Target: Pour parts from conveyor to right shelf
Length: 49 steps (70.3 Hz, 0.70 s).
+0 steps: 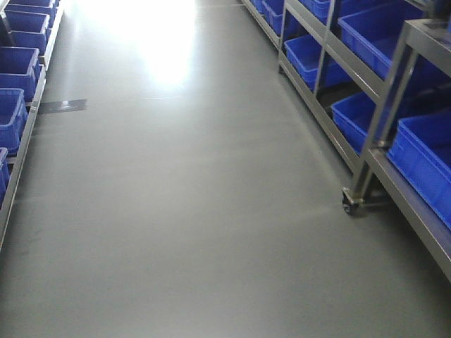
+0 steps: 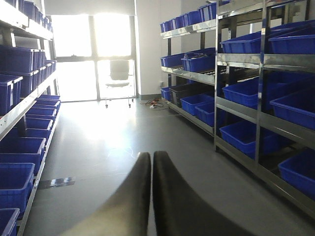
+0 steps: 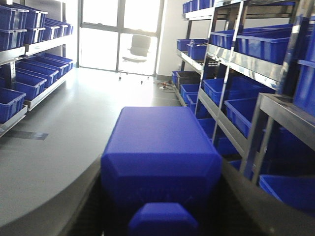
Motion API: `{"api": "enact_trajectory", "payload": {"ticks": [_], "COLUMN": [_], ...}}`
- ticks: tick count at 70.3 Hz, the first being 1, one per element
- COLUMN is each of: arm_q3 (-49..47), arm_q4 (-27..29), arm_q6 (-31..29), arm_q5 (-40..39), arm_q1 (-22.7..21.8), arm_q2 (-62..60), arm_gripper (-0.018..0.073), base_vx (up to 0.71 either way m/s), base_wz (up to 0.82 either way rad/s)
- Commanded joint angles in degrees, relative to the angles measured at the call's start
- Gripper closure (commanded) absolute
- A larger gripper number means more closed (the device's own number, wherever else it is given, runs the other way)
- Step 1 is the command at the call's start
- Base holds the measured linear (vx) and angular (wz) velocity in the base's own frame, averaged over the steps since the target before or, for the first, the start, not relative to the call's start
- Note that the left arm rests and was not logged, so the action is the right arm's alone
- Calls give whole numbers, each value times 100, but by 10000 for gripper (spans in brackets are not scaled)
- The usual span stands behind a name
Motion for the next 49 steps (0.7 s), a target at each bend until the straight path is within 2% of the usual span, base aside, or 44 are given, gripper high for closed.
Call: {"api": "enact_trajectory", "payload": {"ticks": [1,29,49], "arm_q3": [-167,-167,-167], "arm_q4": [-59,-59,-59], "arm_q6": [-69,-69,-69], "arm_q5": [-494,-494,-494], "arm_q1": [-24,-24,-24], "arm_q2": [88,88,88], "arm_gripper": [568,568,568], "base_vx": [51,55,60], "base_wz": [19,23,8]}}
